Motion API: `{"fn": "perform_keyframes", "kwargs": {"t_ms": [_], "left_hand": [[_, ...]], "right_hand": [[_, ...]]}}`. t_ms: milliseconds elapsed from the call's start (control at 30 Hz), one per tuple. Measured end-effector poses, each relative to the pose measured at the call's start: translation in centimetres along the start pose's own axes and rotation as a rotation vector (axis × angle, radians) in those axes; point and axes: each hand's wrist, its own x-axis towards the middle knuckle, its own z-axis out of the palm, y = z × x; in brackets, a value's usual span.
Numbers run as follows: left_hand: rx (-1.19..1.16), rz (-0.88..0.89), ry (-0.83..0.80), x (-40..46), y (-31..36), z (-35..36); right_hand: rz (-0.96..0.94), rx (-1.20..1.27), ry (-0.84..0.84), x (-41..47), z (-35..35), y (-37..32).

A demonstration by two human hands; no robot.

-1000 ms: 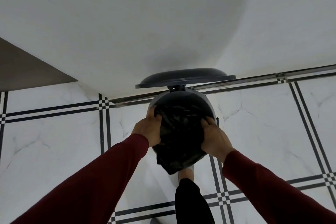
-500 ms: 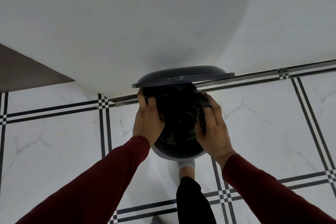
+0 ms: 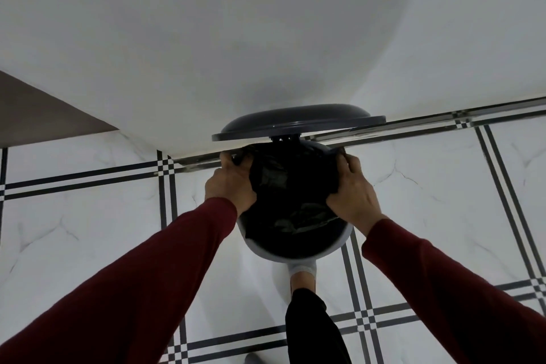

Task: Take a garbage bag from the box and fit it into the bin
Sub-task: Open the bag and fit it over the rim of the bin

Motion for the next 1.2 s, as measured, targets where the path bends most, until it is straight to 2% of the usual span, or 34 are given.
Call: {"fn": "perform_keyframes", "kwargs": {"t_ms": [167,267,400,467,600,700,833,967,1067,1200], "left_hand": [[-0.020,-0.012,-0.039,1.9,0.1,-0.9],[-0.031,-0.020,-0.109,3.9,0.2,-1.5],[-0.213,-0.018,-0.226,4.9,-0.5,-1.6],[-0.402,-0.056,-0.287,4.7,-1.3,-1.1],[-0.734,-0.121,-0.332,3.6,-3.1,-0.6],[-1.048,-0.151,-0.213,2.5,-4.1,0.5],[-1.264,-0.190,-0.050,1.2,-5.3,2.6],[-1.354,-0.207,-0.033,-1.2,-5.3,3.8],[-1.263,-0.196,-0.132,-2.5,-5.4,4.4],[-1.201,-0.156,-0.159,-3.3,-5.9,5.5]], "right_hand": [[0.037,-0.146,-0.029,3.5,-1.1,0.4],[0.059,-0.227,-0.112,6.3,-1.4,1.0],[0.114,-0.246,-0.234,7.9,-1.0,2.7],[0.220,-0.061,-0.240,7.6,-0.8,3.7],[0.450,0.503,-0.170,5.3,-0.6,5.3],[0.476,0.812,-0.173,3.0,-0.3,6.5],[0.488,1.077,-0.190,1.2,0.4,8.3],[0.557,1.306,-0.155,-0.1,0.6,8.8],[0.628,1.341,-0.116,-0.9,1.1,9.0],[0.664,1.363,-0.081,-1.7,1.8,9.2]]}}
